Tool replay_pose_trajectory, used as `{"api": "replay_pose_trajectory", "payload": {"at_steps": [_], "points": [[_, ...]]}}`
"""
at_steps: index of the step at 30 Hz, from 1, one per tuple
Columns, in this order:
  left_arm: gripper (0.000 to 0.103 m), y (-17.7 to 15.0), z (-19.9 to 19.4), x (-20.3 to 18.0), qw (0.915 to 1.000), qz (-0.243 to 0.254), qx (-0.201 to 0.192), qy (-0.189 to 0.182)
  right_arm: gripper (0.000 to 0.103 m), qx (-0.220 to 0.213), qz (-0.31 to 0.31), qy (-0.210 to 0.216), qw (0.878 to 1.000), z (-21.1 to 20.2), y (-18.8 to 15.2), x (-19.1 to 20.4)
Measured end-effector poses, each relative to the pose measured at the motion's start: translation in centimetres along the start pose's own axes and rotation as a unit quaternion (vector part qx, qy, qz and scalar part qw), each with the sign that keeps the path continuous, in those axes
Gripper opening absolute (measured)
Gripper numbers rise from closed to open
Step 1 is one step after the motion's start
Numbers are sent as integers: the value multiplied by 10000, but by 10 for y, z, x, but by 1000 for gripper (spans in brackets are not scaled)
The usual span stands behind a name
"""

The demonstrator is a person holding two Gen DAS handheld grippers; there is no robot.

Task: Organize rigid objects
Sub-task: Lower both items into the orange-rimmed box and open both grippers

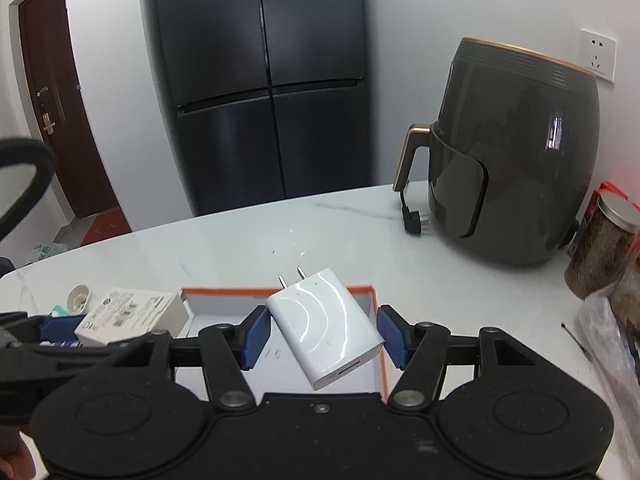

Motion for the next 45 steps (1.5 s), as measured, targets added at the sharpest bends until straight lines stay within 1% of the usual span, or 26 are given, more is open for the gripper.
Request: {"api": "replay_pose_trajectory", "payload": {"at_steps": [3,6,15,20,23,27,31,33,36,37,39,43,45], "points": [[79,4,10,-3,10000,3,21,3,72,15,48,-7,10000,12,11,-4],[79,2,21,-4,9999,-12,115,-3,72,120,22,-33,9999,28,12,-6],[79,-15,53,-3,9987,-24,510,-16,72,575,-56,-43,9983,72,-8,-1],[79,-19,66,-2,9979,-55,642,-71,72,786,-108,-87,9968,93,-19,0],[79,-22,73,-4,9974,-59,717,-104,72,890,-92,-88,9960,105,-23,-3],[79,-27,83,-8,9965,-60,818,-184,71,850,-107,-74,9963,113,-26,-4],[79,-30,90,-13,9955,-54,902,-267,74,587,-70,16,9982,105,-22,-7],[79,-30,92,-16,9953,-35,918,-303,74,432,-52,-57,9990,97,-21,-9],[79,-31,94,-22,9947,-66,919,-462,75,254,45,-117,9996,80,-19,-17],[79,-32,94,-25,9941,-74,938,-533,76,191,80,-153,9997,73,-18,-20],[90,-34,92,-29,9928,-103,986,-670,76,97,52,-198,9997,62,-19,-22],[91,-37,79,-29,9940,12,915,-604,78,20,-99,-292,9995,44,-25,-25],[92,-39,71,-25,9947,53,897,-501,78,10,-87,-349,9994,36,-29,-26]]}}
Point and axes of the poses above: each gripper's, at about its wrist camera, not at the fingertips, and z roughly the way its jaws point, x to its left, y to its top, the point moved 7 cm from there along z, roughly the way its jaws point, and after that the axes turned 2 degrees about -x, right-handed, at the moved point
